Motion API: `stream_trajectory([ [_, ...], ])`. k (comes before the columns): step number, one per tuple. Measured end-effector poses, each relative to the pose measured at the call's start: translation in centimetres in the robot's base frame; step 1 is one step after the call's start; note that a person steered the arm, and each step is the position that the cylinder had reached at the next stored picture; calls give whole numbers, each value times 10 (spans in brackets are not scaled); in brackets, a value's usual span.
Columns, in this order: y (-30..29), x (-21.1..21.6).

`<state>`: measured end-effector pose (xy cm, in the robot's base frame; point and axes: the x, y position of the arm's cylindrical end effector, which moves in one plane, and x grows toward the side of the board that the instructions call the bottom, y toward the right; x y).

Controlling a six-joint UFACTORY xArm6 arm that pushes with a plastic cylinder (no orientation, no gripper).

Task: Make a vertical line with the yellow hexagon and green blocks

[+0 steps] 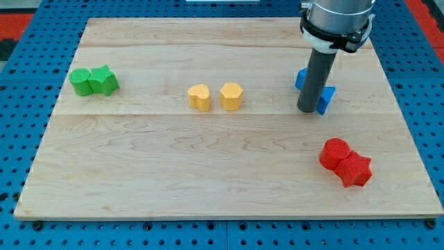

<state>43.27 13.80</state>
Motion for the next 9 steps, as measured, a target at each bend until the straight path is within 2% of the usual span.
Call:
stream_trajectory([
  [2,0,0],
  [3,-8,39],
  [4,-33,28],
  [5,-71,-5],
  [7,-108,-13],
  [9,-225,-68],
])
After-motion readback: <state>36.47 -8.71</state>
